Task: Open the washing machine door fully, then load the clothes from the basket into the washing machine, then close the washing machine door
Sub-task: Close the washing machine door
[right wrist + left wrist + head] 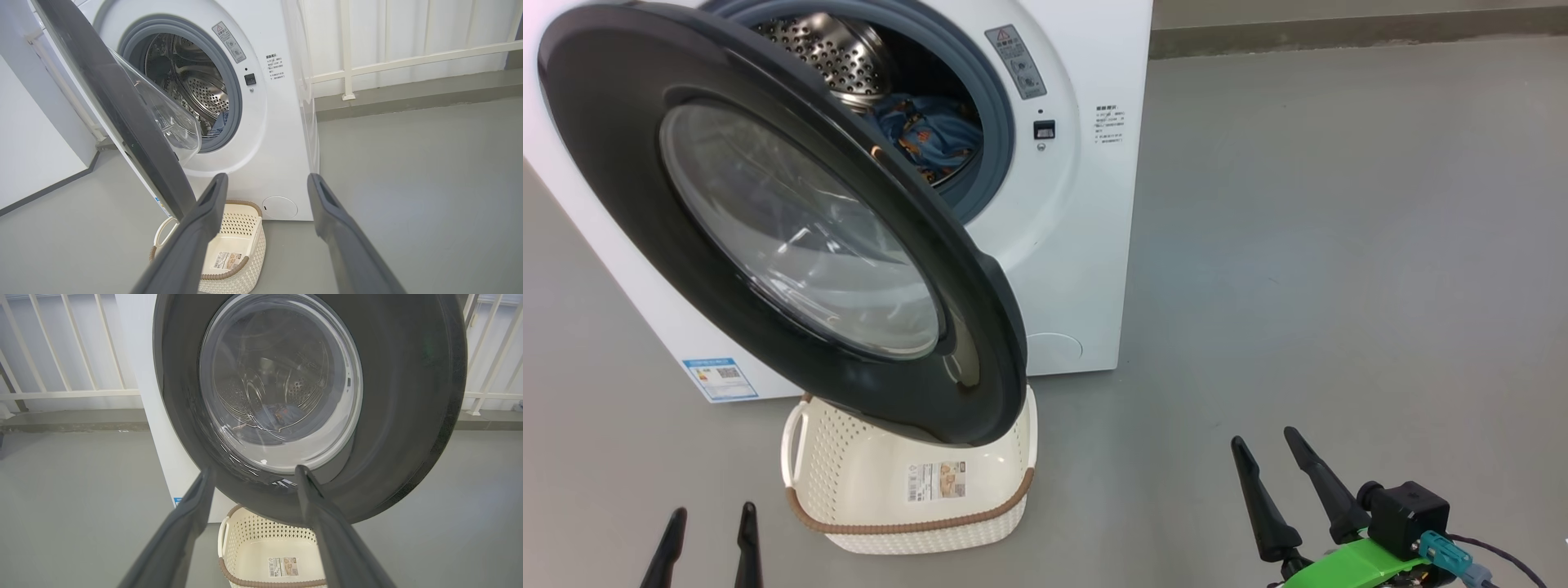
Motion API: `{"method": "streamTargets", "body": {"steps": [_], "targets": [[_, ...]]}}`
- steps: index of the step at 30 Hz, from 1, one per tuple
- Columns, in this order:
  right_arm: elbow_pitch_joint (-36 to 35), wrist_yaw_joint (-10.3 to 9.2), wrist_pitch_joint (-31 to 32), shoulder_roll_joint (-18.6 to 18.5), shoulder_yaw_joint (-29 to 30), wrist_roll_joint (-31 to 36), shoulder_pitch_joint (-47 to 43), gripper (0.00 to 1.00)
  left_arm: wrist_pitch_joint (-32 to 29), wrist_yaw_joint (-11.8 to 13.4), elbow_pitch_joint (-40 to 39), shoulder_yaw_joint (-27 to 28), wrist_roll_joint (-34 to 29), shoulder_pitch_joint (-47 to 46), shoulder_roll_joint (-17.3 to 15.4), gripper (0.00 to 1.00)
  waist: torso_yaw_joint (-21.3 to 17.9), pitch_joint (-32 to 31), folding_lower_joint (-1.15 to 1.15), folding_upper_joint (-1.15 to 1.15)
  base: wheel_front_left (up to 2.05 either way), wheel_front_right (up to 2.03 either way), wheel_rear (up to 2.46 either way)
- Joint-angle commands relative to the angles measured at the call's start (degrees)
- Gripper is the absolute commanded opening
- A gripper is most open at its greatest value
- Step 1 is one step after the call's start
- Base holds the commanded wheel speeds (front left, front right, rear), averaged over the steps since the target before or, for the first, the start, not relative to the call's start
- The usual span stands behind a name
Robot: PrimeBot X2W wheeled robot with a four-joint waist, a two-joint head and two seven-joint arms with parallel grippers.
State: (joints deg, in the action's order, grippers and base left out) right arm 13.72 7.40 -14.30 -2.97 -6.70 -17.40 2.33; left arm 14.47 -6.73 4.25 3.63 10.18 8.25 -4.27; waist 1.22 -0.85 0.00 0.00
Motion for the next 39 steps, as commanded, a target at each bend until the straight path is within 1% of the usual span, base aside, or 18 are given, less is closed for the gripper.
{"method": "streamTargets", "body": {"steps": [1,14,28,29,30,31,34,39], "targets": [[-1.34,0.09,-0.7,0.09,-1.39,0.28,0.87,1.0,0.52,0.32,-0.55,2.31,-0.5,-1.14,-0.18,1.0,0.0,-0.03,0.0,0.0,0.0,0.0,0.0],[-1.12,0.09,-0.7,0.09,-1.45,0.38,0.82,1.0,0.52,-0.1,1.66,3.42,-1.83,-1.27,0.86,1.0,-0.28,-0.43,0.0,0.0,0.0,0.0,0.0],[-1.13,0.09,-0.7,0.09,-1.4,0.46,0.52,1.0,0.52,-0.41,1.06,4.03,-1.95,-0.74,1.25,1.0,-0.25,-0.98,0.0,0.0,0.0,0.0,0.0],[-1.08,0.09,-0.7,0.09,-1.4,0.43,0.51,0.94,0.52,-0.42,1.04,4.0,-1.91,-0.73,1.27,1.0,-0.25,-0.99,0.0,0.0,0.0,0.0,0.0],[-0.99,0.09,-0.7,0.09,-1.36,0.44,0.51,0.44,0.52,-0.43,1.01,3.98,-1.89,-0.73,1.28,1.0,-0.25,-0.99,0.0,0.0,0.0,0.0,0.0],[-1.06,0.09,-0.7,0.09,-1.08,0.26,0.53,0.0,0.52,-0.45,0.98,3.95,-1.86,-0.72,1.3,1.0,-0.24,-0.99,0.0,0.0,0.0,0.0,0.0],[-3.95,0.09,-0.7,0.09,0.04,-1.36,0.82,0.0,0.52,-0.48,0.85,3.93,-1.69,-0.64,1.33,1.0,-0.23,-0.9,0.0,0.0,0.0,0.0,0.0],[-13.09,0.09,-0.7,0.09,0.43,-2.11,1.1,0.0,0.52,-0.51,0.71,4.24,-1.22,-0.51,1.36,1.0,-0.23,-0.61,0.0,0.0,0.0,0.0,0.0]]}}
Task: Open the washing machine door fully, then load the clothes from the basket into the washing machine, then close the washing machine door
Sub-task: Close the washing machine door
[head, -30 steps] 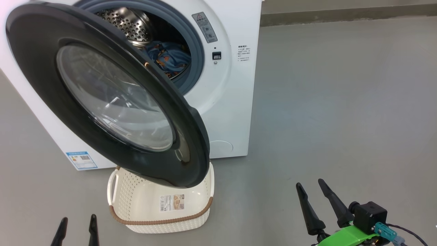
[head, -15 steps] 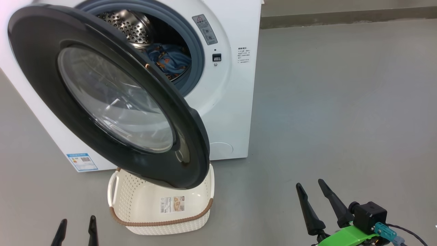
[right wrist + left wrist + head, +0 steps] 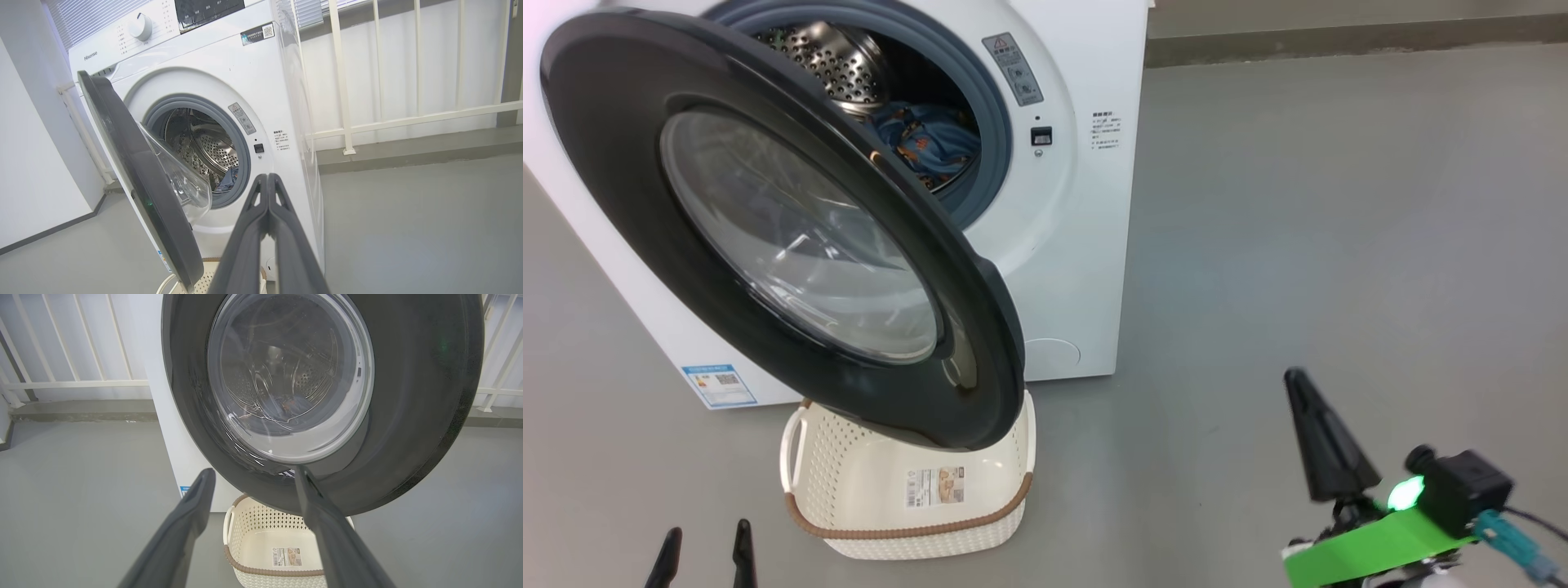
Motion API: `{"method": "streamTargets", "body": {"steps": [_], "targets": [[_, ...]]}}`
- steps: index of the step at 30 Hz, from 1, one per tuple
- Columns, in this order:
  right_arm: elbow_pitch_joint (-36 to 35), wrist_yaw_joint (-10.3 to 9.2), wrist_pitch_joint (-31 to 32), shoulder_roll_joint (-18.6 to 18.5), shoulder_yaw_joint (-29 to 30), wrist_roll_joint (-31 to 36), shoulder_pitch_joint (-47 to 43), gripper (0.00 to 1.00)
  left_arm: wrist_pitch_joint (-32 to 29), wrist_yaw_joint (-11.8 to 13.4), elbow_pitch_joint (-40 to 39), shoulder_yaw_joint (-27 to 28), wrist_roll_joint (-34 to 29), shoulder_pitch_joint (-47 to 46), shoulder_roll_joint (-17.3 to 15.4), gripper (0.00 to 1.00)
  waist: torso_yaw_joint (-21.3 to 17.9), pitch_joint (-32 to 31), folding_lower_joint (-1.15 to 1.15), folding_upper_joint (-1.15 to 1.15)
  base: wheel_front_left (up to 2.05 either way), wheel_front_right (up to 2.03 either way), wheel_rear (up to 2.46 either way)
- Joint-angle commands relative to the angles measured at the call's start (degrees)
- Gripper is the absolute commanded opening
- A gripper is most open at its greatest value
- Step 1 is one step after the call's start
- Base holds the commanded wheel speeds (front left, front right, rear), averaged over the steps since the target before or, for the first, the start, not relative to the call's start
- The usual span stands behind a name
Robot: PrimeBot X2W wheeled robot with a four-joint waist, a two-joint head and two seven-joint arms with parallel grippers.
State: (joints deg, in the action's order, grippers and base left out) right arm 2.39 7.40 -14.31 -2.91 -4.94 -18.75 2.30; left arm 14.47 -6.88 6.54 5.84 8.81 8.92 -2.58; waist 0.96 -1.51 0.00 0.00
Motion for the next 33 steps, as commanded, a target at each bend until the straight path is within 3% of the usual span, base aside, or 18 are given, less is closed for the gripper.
{"method": "streamTargets", "body": {"steps": [1,8,16,24,33], "targets": [[-3.86,0.09,-0.69,0.03,-1.29,-0.65,1.19,0.0,0.52,-0.36,-1.55,2.07,0.5,-1.2,-0.33,1.0,0.08,0.11,0.0,0.0,0.0,0.0,0.0],[-17.16,0.09,-0.69,-0.78,-5.62,-0.55,2.56,0.0,0.52,-0.31,-1.46,1.54,1.28,-1.74,-0.31,1.0,0.75,0.64,0.0,0.0,0.0,0.0,0.0],[-26.67,0.09,-0.69,-8.88,-19.29,-2.04,6.95,0.0,0.52,-0.11,-1.0,0.49,2.37,-2.01,-0.31,1.0,2.85,1.23,0.0,0.0,0.0,0.0,0.0],[-24.26,0.09,-0.69,-15.17,-33.13,-4.79,12.1,0.0,0.52,-0.03,-0.83,-0.97,3.02,-2.37,-0.31,1.0,6.38,2.25,0.0,0.0,0.0,0.0,0.0],[-12.19,0.09,-0.69,-20.39,-45.17,-12.29,17.11,0.0,0.52,0.63,-1.4,-4.55,4.49,-4.79,-0.3,1.0,11.72,6.72,0.0,0.0,0.0,0.0,0.0]]}}
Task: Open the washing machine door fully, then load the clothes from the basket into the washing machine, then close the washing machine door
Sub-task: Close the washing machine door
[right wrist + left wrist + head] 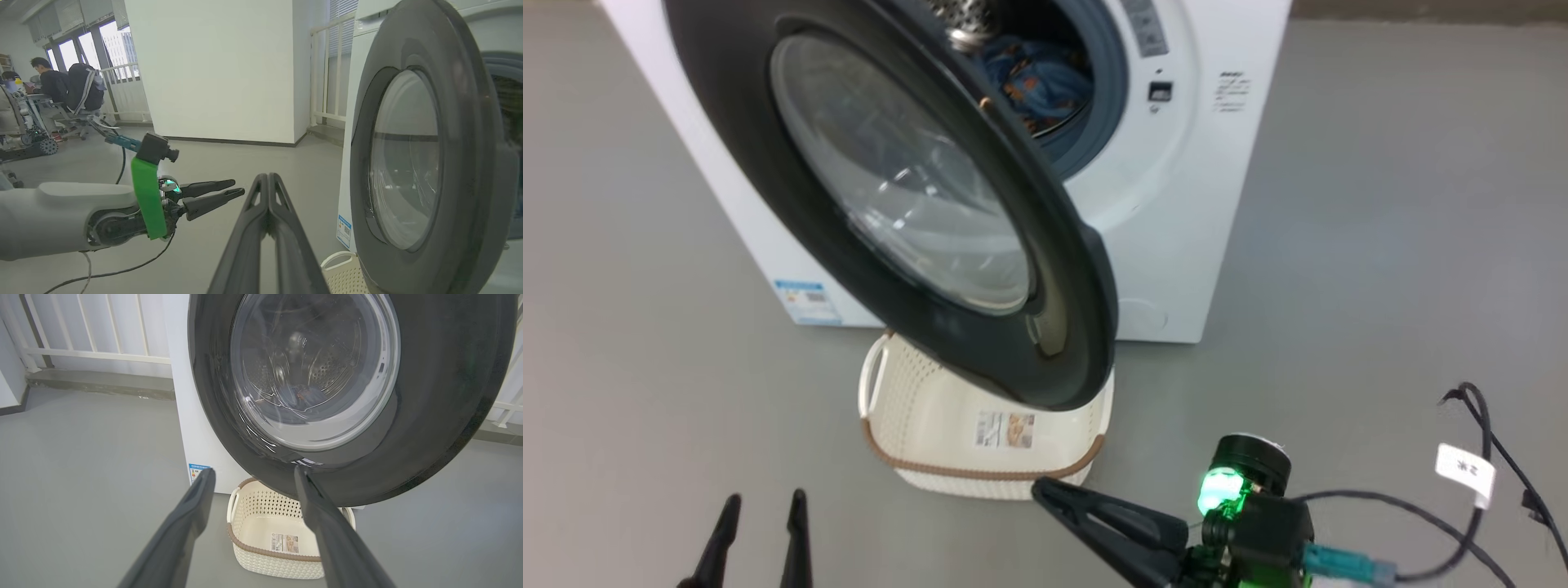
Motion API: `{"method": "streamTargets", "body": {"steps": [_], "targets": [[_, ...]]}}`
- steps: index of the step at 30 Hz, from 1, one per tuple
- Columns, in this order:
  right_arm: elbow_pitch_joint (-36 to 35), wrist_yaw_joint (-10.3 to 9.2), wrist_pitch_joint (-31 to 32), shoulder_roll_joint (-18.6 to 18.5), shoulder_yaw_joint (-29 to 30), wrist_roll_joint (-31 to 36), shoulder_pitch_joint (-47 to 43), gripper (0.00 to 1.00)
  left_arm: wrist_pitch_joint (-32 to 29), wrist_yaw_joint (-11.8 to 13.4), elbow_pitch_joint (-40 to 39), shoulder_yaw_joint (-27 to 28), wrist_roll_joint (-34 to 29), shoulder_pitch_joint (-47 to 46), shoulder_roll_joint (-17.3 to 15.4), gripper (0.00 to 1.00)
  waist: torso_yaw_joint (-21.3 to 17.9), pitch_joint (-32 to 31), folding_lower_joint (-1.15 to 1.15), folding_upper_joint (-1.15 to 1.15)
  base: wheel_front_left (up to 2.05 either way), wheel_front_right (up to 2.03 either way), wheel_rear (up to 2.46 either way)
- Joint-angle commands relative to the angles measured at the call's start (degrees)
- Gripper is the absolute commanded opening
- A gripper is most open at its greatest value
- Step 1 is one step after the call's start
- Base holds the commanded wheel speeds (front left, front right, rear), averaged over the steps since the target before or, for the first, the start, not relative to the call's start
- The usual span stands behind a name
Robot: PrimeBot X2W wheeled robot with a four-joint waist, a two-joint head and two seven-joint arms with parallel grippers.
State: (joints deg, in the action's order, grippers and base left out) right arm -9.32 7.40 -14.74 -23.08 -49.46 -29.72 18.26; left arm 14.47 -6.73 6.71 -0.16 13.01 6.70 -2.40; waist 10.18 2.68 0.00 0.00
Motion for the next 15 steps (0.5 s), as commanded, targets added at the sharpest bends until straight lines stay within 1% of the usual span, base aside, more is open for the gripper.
{"method": "streamTargets", "body": {"steps": [1,3,6,15], "targets": [[0.87,0.09,-0.26,-0.51,-1.11,-1.75,1.69,0.0,0.52,0.48,-1.63,0.96,0.45,-2.99,-0.48,1.0,3.14,3.26,0.0,0.0,0.0,0.0,0.0],[3.54,0.09,-0.26,-0.89,-1.39,-2.46,2.59,0.0,0.52,0.56,-1.67,0.08,0.8,-3.98,-0.48,1.0,4.33,4.83,0.0,0.0,0.0,0.0,0.0],[7.04,0.09,-0.26,-0.92,-0.26,-2.59,3.97,0.0,0.52,0.73,-1.87,-1.27,1.55,-5.84,-0.48,1.0,5.94,7.43,0.0,0.0,0.0,0.0,0.0],[14.47,0.09,-0.26,1.1,5.89,-0.86,8.25,0.0,0.52,1.79,-1.76,-6.08,4.61,-11.4,-0.48,1.0,9.39,13.96,0.0,0.0,0.0,0.0,0.0]]}}
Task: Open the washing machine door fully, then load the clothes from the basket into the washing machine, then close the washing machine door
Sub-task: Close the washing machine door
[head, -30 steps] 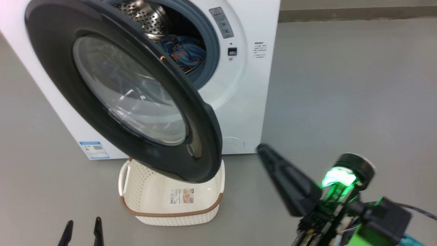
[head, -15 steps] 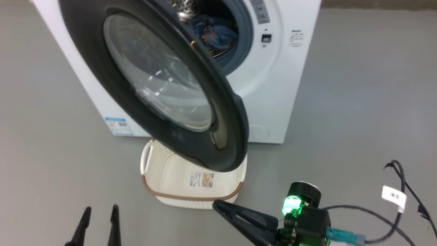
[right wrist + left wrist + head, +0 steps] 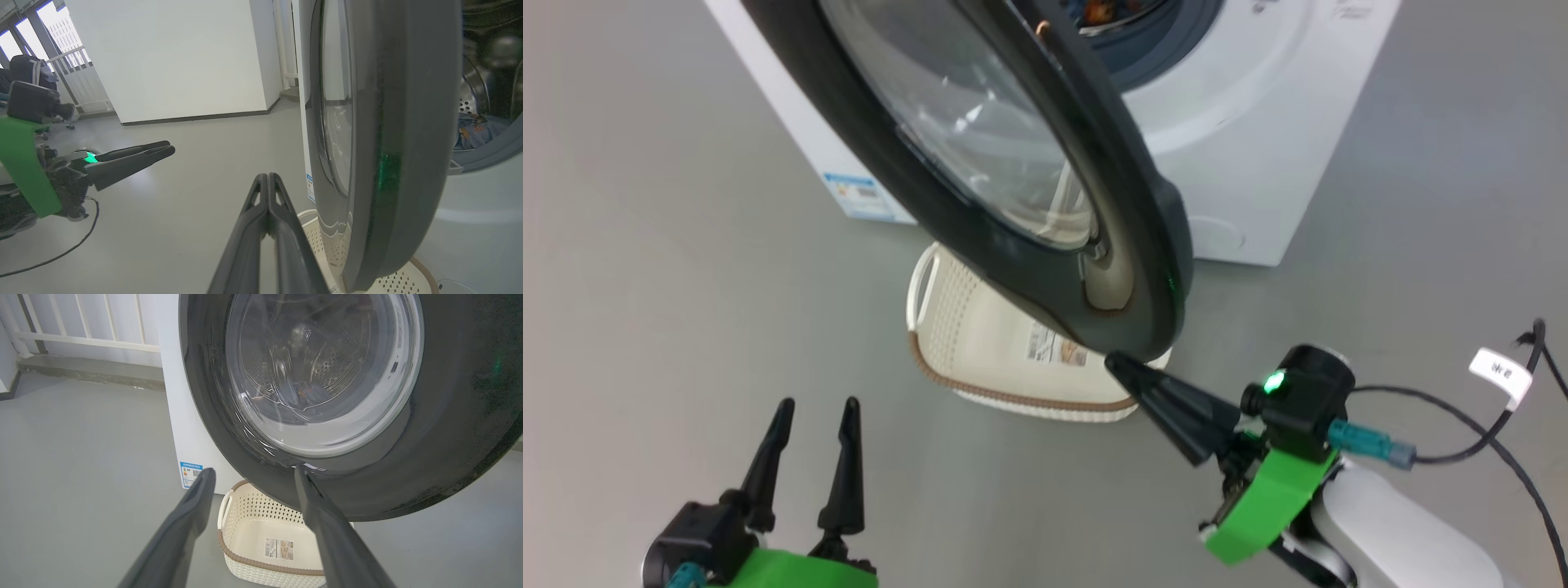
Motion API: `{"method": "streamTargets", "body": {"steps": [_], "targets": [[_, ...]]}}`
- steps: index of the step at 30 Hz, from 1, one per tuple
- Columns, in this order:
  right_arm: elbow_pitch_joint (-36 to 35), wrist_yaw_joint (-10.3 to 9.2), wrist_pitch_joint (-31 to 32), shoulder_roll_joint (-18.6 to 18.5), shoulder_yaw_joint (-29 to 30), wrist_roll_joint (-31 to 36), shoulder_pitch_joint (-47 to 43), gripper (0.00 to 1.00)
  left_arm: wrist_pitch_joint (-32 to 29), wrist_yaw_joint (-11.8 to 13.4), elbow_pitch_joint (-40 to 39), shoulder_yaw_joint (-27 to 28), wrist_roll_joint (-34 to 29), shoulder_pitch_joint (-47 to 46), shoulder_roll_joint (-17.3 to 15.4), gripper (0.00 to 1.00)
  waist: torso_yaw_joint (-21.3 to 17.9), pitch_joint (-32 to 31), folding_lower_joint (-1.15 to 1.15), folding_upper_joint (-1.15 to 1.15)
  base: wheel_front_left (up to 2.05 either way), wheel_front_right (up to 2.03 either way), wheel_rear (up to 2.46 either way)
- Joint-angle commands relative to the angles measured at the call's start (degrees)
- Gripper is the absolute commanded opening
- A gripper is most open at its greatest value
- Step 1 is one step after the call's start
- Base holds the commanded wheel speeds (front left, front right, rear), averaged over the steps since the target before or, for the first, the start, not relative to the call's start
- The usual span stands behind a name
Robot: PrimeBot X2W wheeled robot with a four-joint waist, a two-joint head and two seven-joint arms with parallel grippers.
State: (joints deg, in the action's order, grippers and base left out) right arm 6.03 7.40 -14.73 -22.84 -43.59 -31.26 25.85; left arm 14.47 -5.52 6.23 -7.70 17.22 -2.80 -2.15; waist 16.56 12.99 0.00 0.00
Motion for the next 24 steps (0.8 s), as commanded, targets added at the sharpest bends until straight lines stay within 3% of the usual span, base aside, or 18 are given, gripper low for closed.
{"method": "streamTargets", "body": {"steps": [1,6,17,24], "targets": [[-0.24,0.09,-0.27,1.22,0.63,0.78,1.11,0.0,0.52,0.69,-1.18,1.1,0.68,-2.33,-0.73,1.0,3.18,4.07,0.0,0.0,0.0,0.0,0.0],[2.04,0.09,-0.27,3.16,4.24,1.4,3.02,0.0,0.52,0.9,-0.88,0.09,1.53,-3.66,-0.73,1.0,3.54,5.29,0.0,0.0,0.0,0.0,0.0],[6.26,0.09,-0.27,10.71,21.67,7.02,7.19,0.0,0.52,0.35,-0.3,-1.78,2.08,-6.66,-0.73,1.0,3.61,8.87,0.0,0.0,0.0,0.0,0.0],[8.27,0.09,-0.27,12.76,27.64,8.22,12.6,0.0,0.52,0.15,-0.14,-3.55,2.6,-8.74,-0.73,1.0,3.59,11.62,0.0,0.0,0.0,0.0,0.0]]}}
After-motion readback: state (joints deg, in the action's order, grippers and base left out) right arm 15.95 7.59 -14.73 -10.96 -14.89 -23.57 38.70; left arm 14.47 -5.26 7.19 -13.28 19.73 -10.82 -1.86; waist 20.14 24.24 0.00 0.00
